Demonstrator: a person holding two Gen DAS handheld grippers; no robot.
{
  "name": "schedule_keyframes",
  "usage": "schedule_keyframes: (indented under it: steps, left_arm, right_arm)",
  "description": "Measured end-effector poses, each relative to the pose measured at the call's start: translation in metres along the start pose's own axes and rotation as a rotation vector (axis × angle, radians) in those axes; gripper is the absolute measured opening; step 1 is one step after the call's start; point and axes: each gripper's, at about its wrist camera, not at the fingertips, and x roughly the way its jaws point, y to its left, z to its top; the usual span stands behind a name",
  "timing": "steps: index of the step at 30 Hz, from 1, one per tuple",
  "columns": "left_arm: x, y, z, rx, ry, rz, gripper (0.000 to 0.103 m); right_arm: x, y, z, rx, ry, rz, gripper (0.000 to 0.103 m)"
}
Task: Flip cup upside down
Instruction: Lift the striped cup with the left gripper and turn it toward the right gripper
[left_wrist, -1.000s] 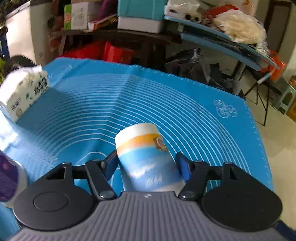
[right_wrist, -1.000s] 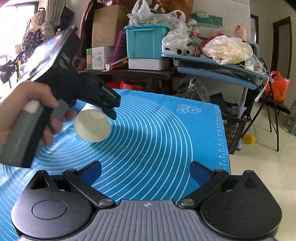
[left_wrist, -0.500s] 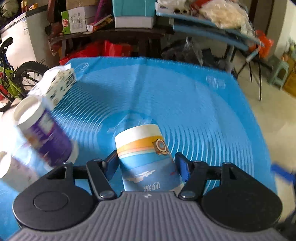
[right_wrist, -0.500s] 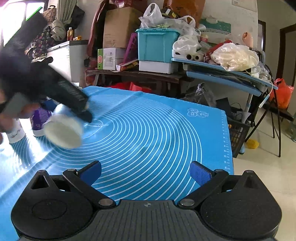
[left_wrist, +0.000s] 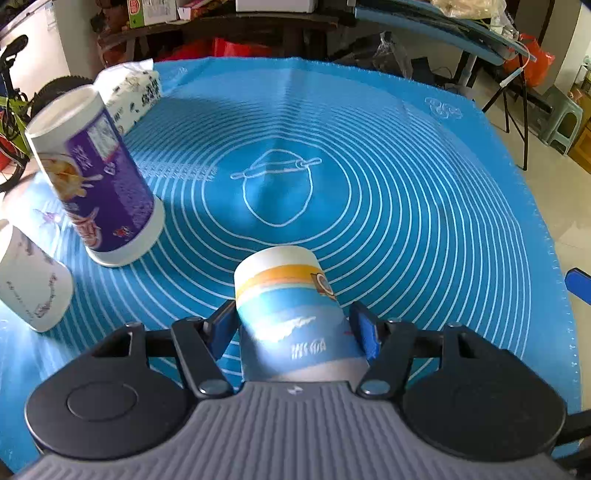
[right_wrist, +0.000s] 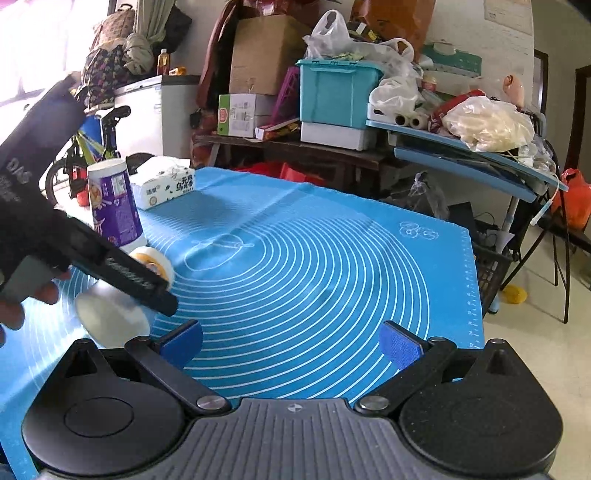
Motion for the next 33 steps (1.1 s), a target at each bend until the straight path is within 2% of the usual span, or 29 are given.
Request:
schedule_keyframes:
  steps: [3, 10, 12, 17, 22, 33]
  left_arm:
    - [0.004, -0.002, -0.001, 0.000, -0.001, -0.019, 0.070]
    - [0.006, -0.007, -0.003, 0.039, -0.012, -0.010, 0.072]
    - [0.006, -0.006, -0.003, 0.030, -0.018, -0.003, 0.077]
    - [0.006, -0.005, -0.002, 0.019, -0.022, -0.012, 0.081]
    - [-0.006, -0.008, 0.000, 0.024, -0.075, 0.015, 0.093]
    - [-0.036, -0.005, 0.001, 0.041, -0.176, 0.065, 0.094]
  right_arm:
    - [0.004, 0.000, -0.001, 0.005, 0.008, 0.002, 0.103]
    - [0.011, 0.000, -0.003, 0.005, 0.018, 0.006, 0.103]
    - [0.011, 0.000, -0.004, 0.008, 0.018, 0.005, 0.103]
    - [0.012, -0.002, -0.005, 0.014, 0.020, 0.007, 0.103]
    - [0.012, -0.002, -0.004, 0.016, 0.020, 0.010, 0.103]
    - [0.010, -0.003, 0.000, 0.023, 0.017, 0.014, 0.103]
